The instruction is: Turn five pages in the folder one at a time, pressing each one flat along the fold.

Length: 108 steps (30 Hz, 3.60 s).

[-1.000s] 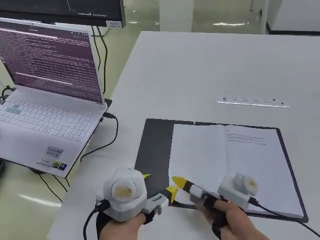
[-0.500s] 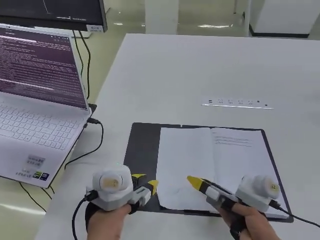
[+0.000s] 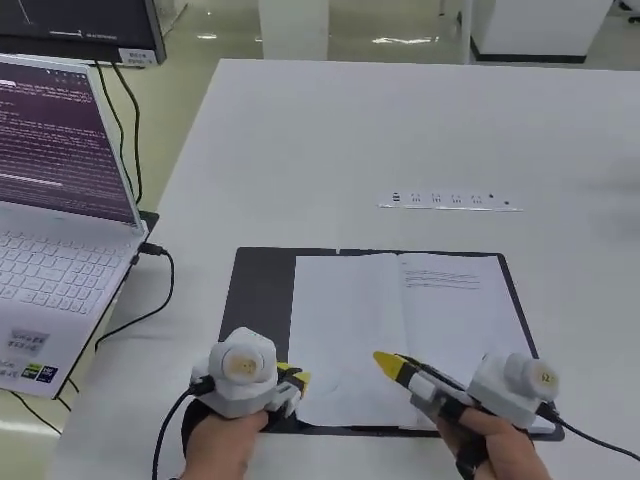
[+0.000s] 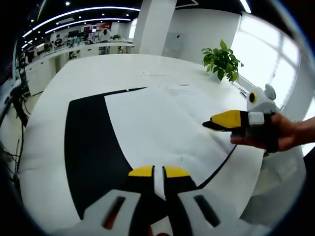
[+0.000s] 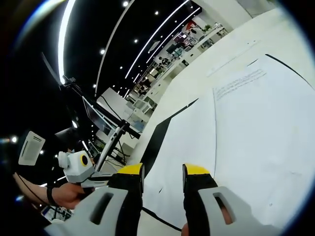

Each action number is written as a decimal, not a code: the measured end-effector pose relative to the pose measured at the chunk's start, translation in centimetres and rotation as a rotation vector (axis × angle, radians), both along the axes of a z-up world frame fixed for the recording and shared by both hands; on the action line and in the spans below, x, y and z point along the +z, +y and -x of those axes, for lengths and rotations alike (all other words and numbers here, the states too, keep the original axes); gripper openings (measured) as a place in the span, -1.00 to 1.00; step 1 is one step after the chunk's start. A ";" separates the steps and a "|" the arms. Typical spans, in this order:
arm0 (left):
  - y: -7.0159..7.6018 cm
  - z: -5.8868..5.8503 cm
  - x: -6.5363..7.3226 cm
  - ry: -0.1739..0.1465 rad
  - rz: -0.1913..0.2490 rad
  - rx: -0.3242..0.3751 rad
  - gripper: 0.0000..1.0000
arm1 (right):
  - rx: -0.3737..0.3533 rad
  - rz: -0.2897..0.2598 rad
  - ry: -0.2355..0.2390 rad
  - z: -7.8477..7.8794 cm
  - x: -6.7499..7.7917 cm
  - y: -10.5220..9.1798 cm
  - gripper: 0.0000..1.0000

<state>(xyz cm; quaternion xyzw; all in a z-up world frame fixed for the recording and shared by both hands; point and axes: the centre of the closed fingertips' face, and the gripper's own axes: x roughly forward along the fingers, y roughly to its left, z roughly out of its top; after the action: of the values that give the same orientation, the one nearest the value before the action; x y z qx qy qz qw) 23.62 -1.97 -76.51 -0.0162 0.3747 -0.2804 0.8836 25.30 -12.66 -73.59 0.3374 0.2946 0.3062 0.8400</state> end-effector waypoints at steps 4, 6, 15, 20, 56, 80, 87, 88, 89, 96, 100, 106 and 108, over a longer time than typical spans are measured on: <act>-0.2 0.5 -1.6 0.021 -0.054 -0.044 -0.92 | 0.001 0.005 0.006 -0.1 -0.4 0.1 -0.44; -0.2 0.8 -2.2 0.027 -0.074 -0.052 -0.95 | 0.010 0.011 0.005 -0.2 -0.6 0.2 -0.45; -0.1 0.9 -2.4 -0.058 -0.207 -0.144 -1.00 | -0.002 0.026 0.010 -1.8 -1.9 0.5 -0.55; 0.1 0.7 -2.4 -0.045 -0.190 -0.119 -1.00 | -0.036 0.022 0.002 -4.1 -2.0 0.1 -0.66; 0.3 0.3 -2.6 -0.009 -0.096 -0.021 -1.00 | -0.147 0.020 -0.015 -14.4 -2.8 -2.1 -1.00; 0.3 0.5 -2.6 -0.011 -0.094 0.013 -1.00 | -0.303 -0.065 0.003 -19.3 -1.3 -2.5 -1.00; 0.2 0.5 -2.6 -0.013 -0.112 -0.004 -1.00 | -0.274 -0.061 0.004 -19.1 -1.1 -2.3 -1.00; 0.2 0.5 -2.6 -0.012 -0.114 -0.006 -1.00 | -0.273 -0.063 0.005 -19.0 -1.1 -2.3 -1.00; 0.2 0.5 -2.5 -0.011 -0.116 -0.009 -1.00 | -0.270 -0.064 0.006 -18.9 -1.0 -2.2 -1.00; 0.2 0.5 -2.5 -0.007 -0.114 -0.002 -1.00 | -0.241 -0.067 0.005 -17.5 -1.0 -2.0 -1.00; 0.3 0.4 -2.5 -0.003 -0.115 -0.009 -1.00 | -0.219 -0.061 -0.015 -16.2 -1.0 -2.0 -1.00; 0.3 0.5 -2.5 -0.003 -0.117 -0.016 -1.00 | -0.191 -0.048 -0.031 -14.5 -0.9 -2.1 -1.00; 0.3 0.5 -2.5 -0.002 -0.117 -0.017 -1.00 | -0.189 -0.050 -0.031 -14.0 -1.0 -2.2 -1.00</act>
<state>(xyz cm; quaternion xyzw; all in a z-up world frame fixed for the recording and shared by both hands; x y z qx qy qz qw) 23.15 -1.71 -79.05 0.0388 0.3896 -0.2655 0.8810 39.32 -14.86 -74.61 0.3796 0.2409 0.2380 0.8609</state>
